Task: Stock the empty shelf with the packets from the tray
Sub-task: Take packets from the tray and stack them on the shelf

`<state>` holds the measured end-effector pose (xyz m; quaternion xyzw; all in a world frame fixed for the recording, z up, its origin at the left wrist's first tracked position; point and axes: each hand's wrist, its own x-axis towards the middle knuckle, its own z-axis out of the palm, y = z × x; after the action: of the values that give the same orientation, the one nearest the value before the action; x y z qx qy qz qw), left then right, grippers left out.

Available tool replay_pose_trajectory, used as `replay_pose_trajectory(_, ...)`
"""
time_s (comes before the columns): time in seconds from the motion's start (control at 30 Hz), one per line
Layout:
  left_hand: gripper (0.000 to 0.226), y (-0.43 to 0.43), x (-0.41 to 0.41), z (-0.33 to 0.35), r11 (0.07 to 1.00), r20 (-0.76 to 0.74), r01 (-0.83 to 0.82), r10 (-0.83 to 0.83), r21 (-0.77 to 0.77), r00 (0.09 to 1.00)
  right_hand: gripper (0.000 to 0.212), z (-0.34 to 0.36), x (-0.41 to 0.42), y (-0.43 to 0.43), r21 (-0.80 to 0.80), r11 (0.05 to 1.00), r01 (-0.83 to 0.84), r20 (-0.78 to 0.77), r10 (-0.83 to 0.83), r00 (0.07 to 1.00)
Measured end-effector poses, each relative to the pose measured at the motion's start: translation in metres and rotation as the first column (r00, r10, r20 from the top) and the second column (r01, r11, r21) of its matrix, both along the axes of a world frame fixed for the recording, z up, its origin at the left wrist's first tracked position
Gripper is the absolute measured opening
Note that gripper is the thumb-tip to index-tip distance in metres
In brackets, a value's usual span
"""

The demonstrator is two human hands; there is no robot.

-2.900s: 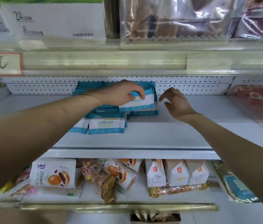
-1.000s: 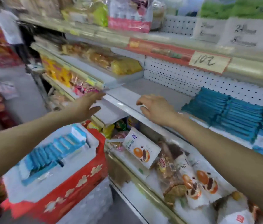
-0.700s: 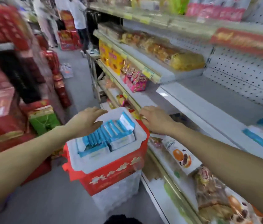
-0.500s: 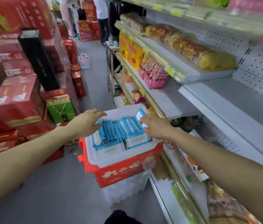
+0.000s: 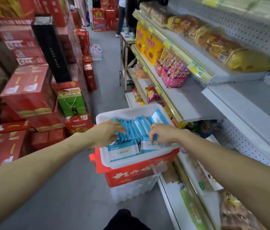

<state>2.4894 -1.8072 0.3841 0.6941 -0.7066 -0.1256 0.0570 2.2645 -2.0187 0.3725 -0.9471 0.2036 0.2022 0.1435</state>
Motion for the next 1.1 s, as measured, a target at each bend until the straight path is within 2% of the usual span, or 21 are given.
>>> replay_pose_trajectory(0.17, 0.041, -0.011, -0.018, -0.012, 0.987, 0.048, 0.051, -0.059, 0.149, 0.997, 0.051, 0.006, -0.008, 0.007, 0.048, 0.999, 0.013, -0.049, -0.011, 0.999)
replay_pose_trajectory(0.3, 0.042, -0.013, -0.028, -0.020, 0.987, 0.095, 0.045, -0.060, 0.152, 0.994, 0.055, 0.007, -0.011, 0.010, 0.066, 0.998, -0.002, -0.067, 0.006, 0.998)
replay_pose_trajectory(0.43, 0.042, -0.014, -0.039, -0.024, 0.977, 0.185, 0.095, -0.130, 0.190, 0.974, 0.058, 0.006, -0.014, 0.014, 0.065, 0.998, -0.020, -0.077, 0.025, 0.997)
replay_pose_trajectory(0.63, 0.045, -0.016, -0.046, -0.029, 0.968, 0.299, 0.059, -0.133, 0.242, 0.945, 0.057, 0.019, -0.026, 0.013, 0.051, 0.995, 0.084, 0.055, -0.086, 0.995)
replay_pose_trajectory(0.8, 0.043, -0.021, -0.056, -0.029, 0.956, 0.372, 0.043, -0.154, 0.290, 0.916, 0.050, 0.044, -0.036, 0.016, 0.001, 0.993, 0.121, 0.095, -0.121, 0.988)
replay_pose_trajectory(0.9, 0.042, -0.029, -0.057, -0.026, 0.942, 0.336, 0.019, -0.138, 0.335, 0.932, 0.047, 0.054, -0.044, 0.017, -0.006, 0.993, 0.119, 0.114, -0.118, 0.986)
replay_pose_trajectory(1.0, 0.046, -0.032, -0.055, -0.029, 0.929, 0.224, 0.032, -0.122, 0.369, 0.967, 0.042, 0.060, -0.053, 0.017, 0.007, 0.990, 0.140, 0.122, -0.140, 0.983)
replay_pose_trajectory(1.1, 0.035, -0.034, -0.051, -0.029, 0.923, 0.114, 0.073, -0.125, 0.378, 0.986, 0.040, 0.064, -0.061, 0.016, 0.025, 0.987, 0.161, 0.152, -0.163, 0.975)
